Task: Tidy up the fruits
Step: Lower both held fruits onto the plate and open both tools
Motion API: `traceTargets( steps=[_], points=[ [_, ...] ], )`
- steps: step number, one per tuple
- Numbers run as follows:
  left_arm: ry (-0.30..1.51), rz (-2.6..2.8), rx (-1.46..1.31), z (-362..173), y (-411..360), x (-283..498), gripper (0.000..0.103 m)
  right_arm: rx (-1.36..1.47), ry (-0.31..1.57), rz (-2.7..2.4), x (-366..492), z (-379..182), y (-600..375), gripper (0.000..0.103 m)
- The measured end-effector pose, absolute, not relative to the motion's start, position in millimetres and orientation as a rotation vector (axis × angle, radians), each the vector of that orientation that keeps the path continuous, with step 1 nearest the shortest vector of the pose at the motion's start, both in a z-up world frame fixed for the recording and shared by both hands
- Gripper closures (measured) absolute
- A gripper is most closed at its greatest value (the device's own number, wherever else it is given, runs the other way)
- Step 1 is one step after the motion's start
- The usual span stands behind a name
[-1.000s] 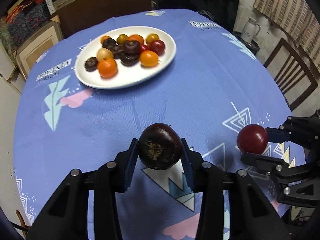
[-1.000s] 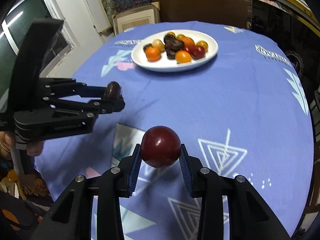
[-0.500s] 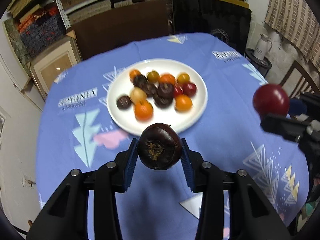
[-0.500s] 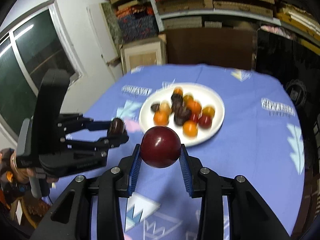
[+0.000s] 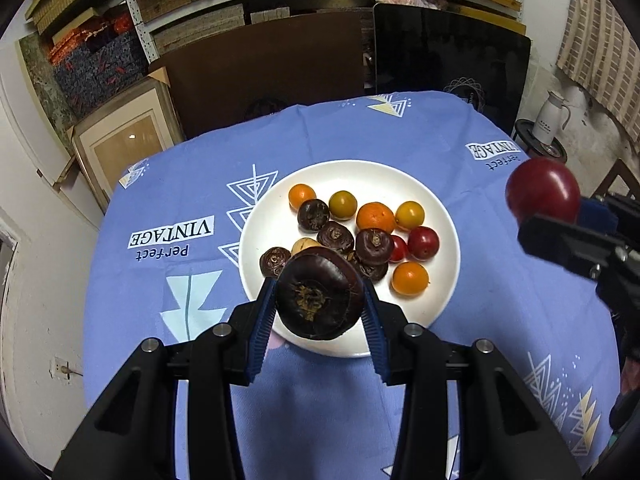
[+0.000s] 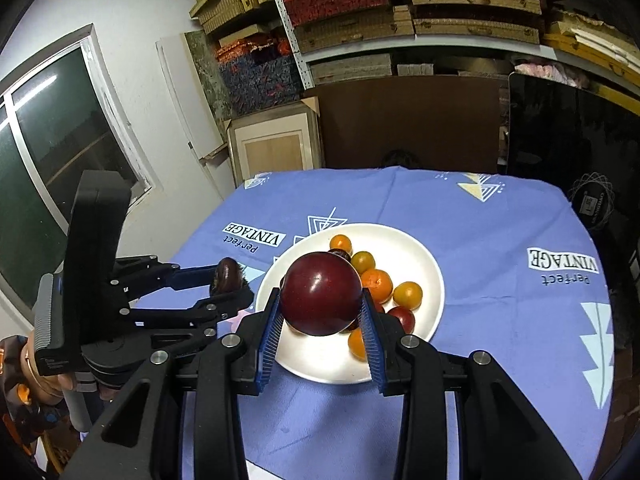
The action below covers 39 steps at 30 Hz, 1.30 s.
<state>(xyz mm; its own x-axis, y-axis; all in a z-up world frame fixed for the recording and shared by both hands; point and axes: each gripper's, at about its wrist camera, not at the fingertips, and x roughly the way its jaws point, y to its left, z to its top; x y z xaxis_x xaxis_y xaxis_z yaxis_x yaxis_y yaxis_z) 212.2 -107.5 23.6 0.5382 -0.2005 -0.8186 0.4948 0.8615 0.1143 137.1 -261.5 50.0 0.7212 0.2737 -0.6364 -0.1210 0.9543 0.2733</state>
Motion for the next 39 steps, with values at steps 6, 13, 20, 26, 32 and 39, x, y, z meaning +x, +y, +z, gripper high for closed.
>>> traceTargets(
  steps=[6, 13, 20, 26, 32, 39],
  points=[
    [0.939, -0.415, 0.343, 10.0, -111.8, 230.3, 0.062, 0.206, 0.762, 0.205, 152.6, 34.5, -262.3, 0.065],
    [0.968, -0.374, 0.321, -4.2, -103.2, 258.7, 0.062, 0.167, 0.790, 0.146, 164.5, 15.3, -269.7, 0.065],
    [0.978, -0.383, 0.315, -13.5, -118.1, 273.0, 0.062, 0.179, 0.823, 0.164, 189.4, -2.7, -263.4, 0.065],
    [0.975, -0.374, 0.331, -18.6, -125.3, 283.6, 0.062, 0.197, 0.847, 0.176, 212.1, -15.9, -259.9, 0.065],
    [0.983, -0.369, 0.331, -25.1, -127.8, 292.5, 0.062, 0.199, 0.850, 0.186, 225.3, -21.3, -256.6, 0.065],
    [0.971, -0.361, 0.344, -29.2, -130.7, 299.9, 0.062, 0.196, 0.853, 0.191, 238.7, -24.7, -254.1, 0.065]
  ],
)
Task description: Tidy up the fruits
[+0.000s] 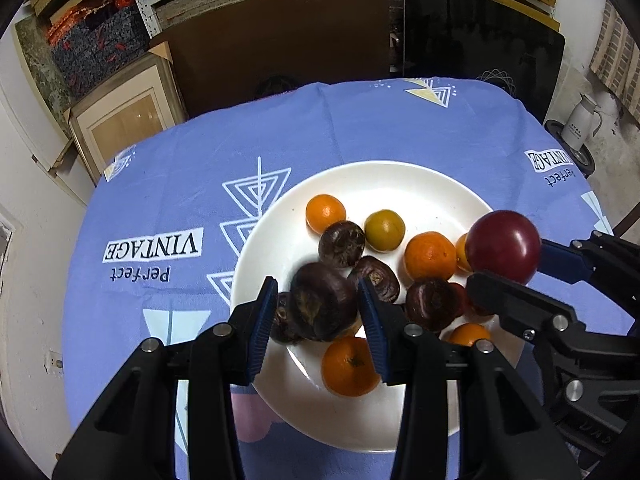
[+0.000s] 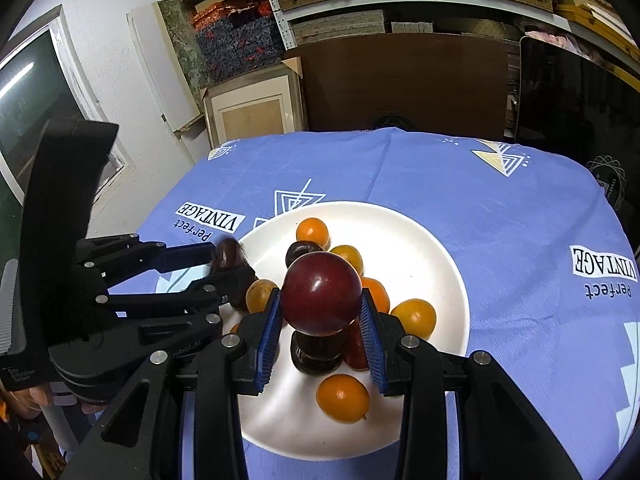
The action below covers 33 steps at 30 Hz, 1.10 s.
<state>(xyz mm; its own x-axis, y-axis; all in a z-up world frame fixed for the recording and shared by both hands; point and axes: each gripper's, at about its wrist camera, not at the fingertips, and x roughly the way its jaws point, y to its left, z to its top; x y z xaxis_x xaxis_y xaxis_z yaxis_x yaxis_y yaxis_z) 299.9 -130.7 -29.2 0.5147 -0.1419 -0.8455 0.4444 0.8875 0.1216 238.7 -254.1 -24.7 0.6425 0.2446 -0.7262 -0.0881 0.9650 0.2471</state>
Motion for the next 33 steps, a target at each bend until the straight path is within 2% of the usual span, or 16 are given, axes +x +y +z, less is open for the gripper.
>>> traceTargets(
  steps=[5, 8, 9, 10, 11, 12, 16, 17, 19, 25, 33],
  points=[
    [0.943, -0.352, 0.363, -27.2, -132.3, 303.5, 0.060, 0.200, 0.867, 0.176, 246.2, -30.2, -255.4, 0.064],
    [0.920, -0.320, 0.386, -25.9, -132.3, 303.9, 0.047, 0.208, 0.892, 0.173, 253.7, -35.0, -255.6, 0.060],
    [0.919, -0.307, 0.385, -25.7, -130.3, 305.1, 0.038, 0.200, 0.890, 0.159, 253.5, -34.9, -254.9, 0.056],
    [0.924, -0.292, 0.368, -25.0, -125.6, 307.6, 0.030, 0.181, 0.871, 0.131, 252.2, -32.2, -255.8, 0.046],
    [0.925, -0.285, 0.353, -23.9, -121.8, 308.8, 0.026, 0.176, 0.855, 0.127, 250.1, -29.3, -256.4, 0.037],
    [0.919, -0.280, 0.343, -22.2, -119.0, 308.7, 0.023, 0.177, 0.840, 0.136, 247.6, -26.3, -257.1, 0.036],
    [0.893, -0.265, 0.352, -12.6, -114.3, 302.5, 0.022, 0.189, 0.796, 0.174, 233.5, -8.2, -258.7, 0.035],
    [0.881, -0.262, 0.355, -9.3, -113.3, 299.4, 0.020, 0.194, 0.787, 0.180, 229.3, -3.5, -259.2, 0.032],
    [0.840, -0.252, 0.364, -0.1, -110.2, 289.3, 0.009, 0.210, 0.763, 0.186, 215.1, 6.7, -261.6, 0.029],
    [0.748, -0.256, 0.323, 31.1, -96.3, 253.4, 0.005, 0.305, 0.716, 0.185, 143.9, 15.1, -272.1, 0.021],
    [0.659, -0.288, 0.281, 67.8, -92.6, 196.7, 0.005, 0.309, 0.769, 0.126, 59.6, -5.1, -262.3, 0.020]
  ],
)
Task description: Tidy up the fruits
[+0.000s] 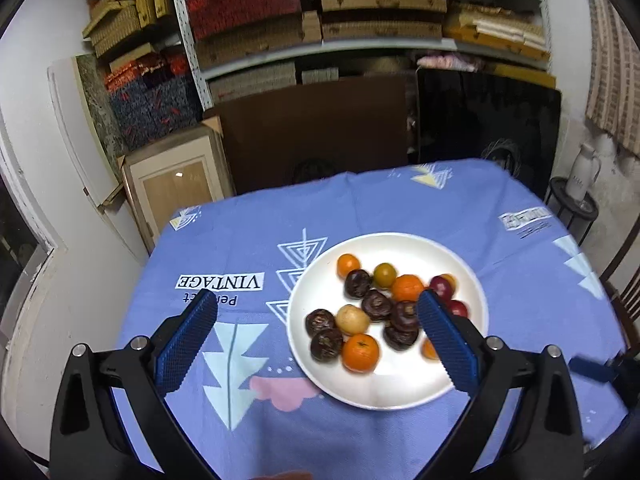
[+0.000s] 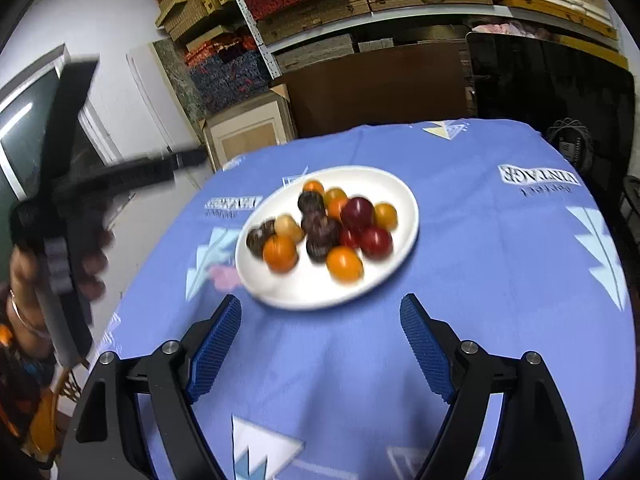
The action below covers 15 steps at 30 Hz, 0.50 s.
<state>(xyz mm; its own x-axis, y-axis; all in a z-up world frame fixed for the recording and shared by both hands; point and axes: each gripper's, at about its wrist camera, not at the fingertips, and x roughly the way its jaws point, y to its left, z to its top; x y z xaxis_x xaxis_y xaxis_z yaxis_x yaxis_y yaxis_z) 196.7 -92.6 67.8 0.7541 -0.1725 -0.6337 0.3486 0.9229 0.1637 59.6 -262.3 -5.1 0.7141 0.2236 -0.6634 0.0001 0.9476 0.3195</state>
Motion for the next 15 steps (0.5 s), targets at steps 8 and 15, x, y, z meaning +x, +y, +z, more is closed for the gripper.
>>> traceTargets(
  steps=[8, 15],
  points=[
    [0.611, -0.300, 0.287, 85.6, -90.2, 145.2, 0.005, 0.266, 0.767, 0.142, 13.4, -3.6, -234.0, 0.020],
    [0.594, -0.287, 0.253, 94.3, -75.1, 111.9, 0.005, 0.239, 0.742, 0.134, -14.0, 6.4, -217.4, 0.020]
  ],
)
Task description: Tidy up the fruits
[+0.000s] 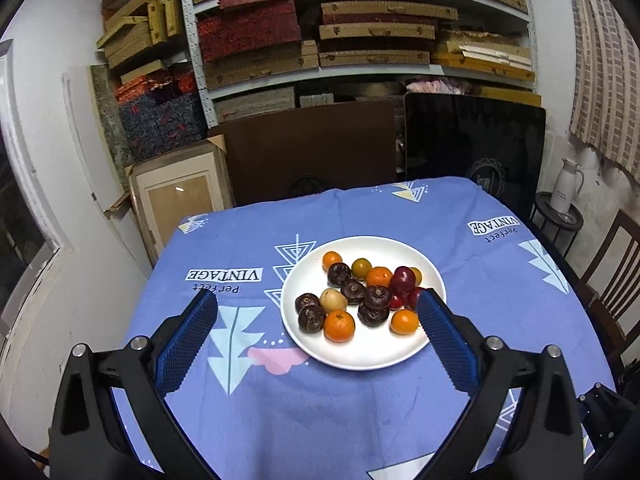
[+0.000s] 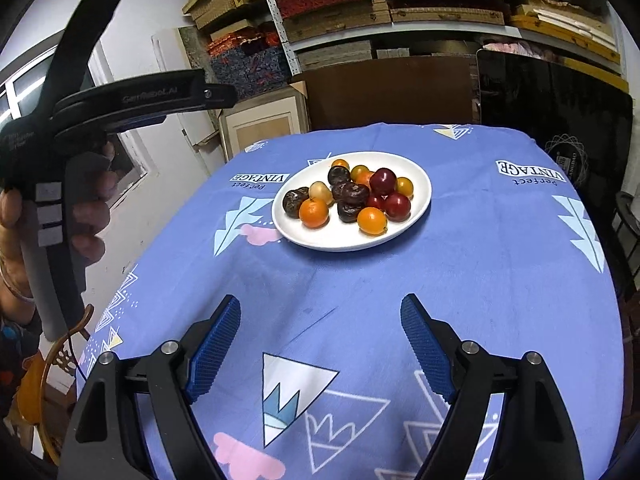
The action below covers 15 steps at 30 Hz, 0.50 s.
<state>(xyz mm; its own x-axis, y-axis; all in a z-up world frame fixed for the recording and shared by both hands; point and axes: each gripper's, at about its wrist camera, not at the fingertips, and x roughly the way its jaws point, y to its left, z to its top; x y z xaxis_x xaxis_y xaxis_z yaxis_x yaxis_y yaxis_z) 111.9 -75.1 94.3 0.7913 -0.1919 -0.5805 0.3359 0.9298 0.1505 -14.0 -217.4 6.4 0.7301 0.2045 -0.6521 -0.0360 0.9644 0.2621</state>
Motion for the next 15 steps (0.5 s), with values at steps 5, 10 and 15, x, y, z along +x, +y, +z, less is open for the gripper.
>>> traceTargets(
  steps=[5, 10, 15],
  points=[
    [0.664, -0.242, 0.231, 88.0, -64.2, 102.3, 0.005, 0.188, 0.775, 0.005, -16.2, 12.6, -209.6, 0.020],
    [0.721, -0.214, 0.230, 74.1, -48.8, 86.0, 0.005, 0.167, 0.740, -0.057, -19.3, 24.8, -201.4, 0.020],
    [0.748, -0.187, 0.225, 64.9, -32.2, 76.3, 0.005, 0.171, 0.732, -0.035, -23.1, 29.5, -195.1, 0.020]
  ],
)
